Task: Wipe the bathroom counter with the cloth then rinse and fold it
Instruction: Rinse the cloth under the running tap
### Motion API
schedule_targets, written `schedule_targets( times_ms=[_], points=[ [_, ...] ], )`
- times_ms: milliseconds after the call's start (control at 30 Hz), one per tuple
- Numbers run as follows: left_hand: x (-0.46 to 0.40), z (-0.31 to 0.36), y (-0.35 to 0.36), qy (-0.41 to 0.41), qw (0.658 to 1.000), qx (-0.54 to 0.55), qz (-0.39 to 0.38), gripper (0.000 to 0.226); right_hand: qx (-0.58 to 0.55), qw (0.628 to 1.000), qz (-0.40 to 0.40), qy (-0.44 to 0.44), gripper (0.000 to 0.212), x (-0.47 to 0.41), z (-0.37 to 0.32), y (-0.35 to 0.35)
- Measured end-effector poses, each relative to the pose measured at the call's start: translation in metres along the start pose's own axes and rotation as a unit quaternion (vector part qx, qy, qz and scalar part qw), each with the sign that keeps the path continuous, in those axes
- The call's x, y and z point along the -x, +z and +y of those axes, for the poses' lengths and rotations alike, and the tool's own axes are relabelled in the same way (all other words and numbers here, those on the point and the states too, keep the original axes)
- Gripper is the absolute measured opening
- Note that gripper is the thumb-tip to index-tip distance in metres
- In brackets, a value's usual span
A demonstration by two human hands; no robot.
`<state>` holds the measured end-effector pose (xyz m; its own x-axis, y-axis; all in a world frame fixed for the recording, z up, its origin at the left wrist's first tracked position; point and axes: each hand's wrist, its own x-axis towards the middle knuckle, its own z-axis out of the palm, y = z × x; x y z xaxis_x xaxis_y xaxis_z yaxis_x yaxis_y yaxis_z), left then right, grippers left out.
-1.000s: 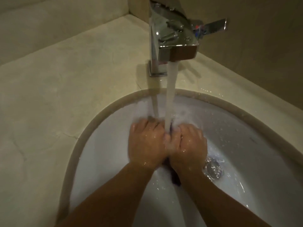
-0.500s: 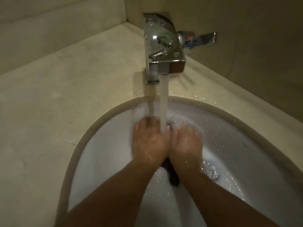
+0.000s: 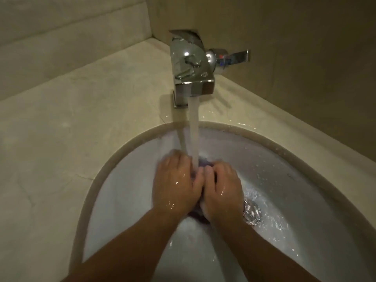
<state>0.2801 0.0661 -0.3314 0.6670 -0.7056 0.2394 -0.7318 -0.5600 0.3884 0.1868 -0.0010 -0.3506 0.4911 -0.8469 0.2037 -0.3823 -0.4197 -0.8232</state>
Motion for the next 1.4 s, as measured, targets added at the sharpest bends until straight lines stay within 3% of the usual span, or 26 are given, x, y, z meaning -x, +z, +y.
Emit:
schedule_targets(
  times_ms=[67, 167, 333, 433, 533, 600, 733, 833, 900, 967, 1033, 1133, 1233, 1333, 1400],
  points=[
    [0.0, -0.001, 0.005, -0.018, 0.999, -0.005, -0.028, 0.023, 0.003, 1.0, 0.017, 0.014, 0.023, 0.001, 0.005, 0.004],
    [-0.003, 0.0, 0.007, 0.019, 0.994, -0.074, -0.077, 0.037, 0.084, 0.996, 0.02, -0.033, 0.032, -0.005, 0.011, 0.012],
    [-0.007, 0.006, 0.008, -0.016, 0.995, -0.08, -0.052, 0.059, 0.145, 0.984, 0.069, -0.082, 0.031, -0.014, 0.015, 0.015],
    [-0.011, 0.012, 0.012, -0.044, 0.995, -0.077, -0.045, 0.082, 0.146, 0.986, 0.069, -0.044, 0.039, -0.021, 0.001, 0.011],
    [-0.013, 0.012, 0.019, -0.056, 0.995, -0.075, -0.047, 0.067, 0.212, 0.977, 0.0, -0.008, 0.04, -0.025, 0.003, 0.013],
    [-0.014, 0.01, 0.025, -0.075, 0.994, -0.053, -0.05, 0.053, 0.234, 0.972, 0.007, -0.014, 0.04, -0.027, 0.008, 0.014],
    [-0.018, 0.012, 0.026, -0.097, 0.994, 0.012, -0.037, 0.052, 0.265, 0.964, 0.003, 0.002, 0.043, -0.025, 0.006, 0.012],
    [-0.018, 0.01, 0.023, -0.08, 0.995, -0.004, -0.055, 0.056, 0.218, 0.972, -0.083, 0.029, 0.03, -0.025, 0.005, 0.008],
    [-0.016, 0.01, 0.014, -0.061, 0.997, 0.006, -0.047, 0.053, 0.167, 0.981, -0.098, 0.008, 0.02, -0.025, 0.002, 0.007],
    [-0.017, 0.014, -0.004, -0.027, 0.999, -0.033, -0.033, 0.044, 0.081, 0.996, -0.042, -0.003, 0.023, -0.026, -0.012, 0.005],
    [-0.026, 0.019, -0.023, -0.003, 0.998, -0.062, 0.033, 0.038, 0.0, 0.999, 0.032, -0.012, 0.028, -0.028, -0.033, 0.0],
    [-0.035, 0.016, -0.044, 0.048, 0.991, -0.008, 0.126, 0.034, -0.115, 0.99, 0.083, -0.015, 0.029, -0.033, -0.052, -0.015],
    [-0.031, 0.006, -0.037, 0.087, 0.991, -0.055, 0.088, 0.033, -0.06, 0.997, 0.047, -0.006, 0.037, -0.028, -0.037, -0.012],
    [-0.018, -0.001, -0.018, 0.088, 0.992, -0.093, 0.006, 0.032, -0.019, 0.999, 0.008, 0.028, 0.027, -0.01, -0.011, 0.002],
    [-0.01, -0.001, -0.01, 0.084, 0.991, -0.101, -0.039, 0.036, 0.021, 1.0, 0.012, 0.009, 0.039, -0.002, 0.001, 0.009]
  ],
)
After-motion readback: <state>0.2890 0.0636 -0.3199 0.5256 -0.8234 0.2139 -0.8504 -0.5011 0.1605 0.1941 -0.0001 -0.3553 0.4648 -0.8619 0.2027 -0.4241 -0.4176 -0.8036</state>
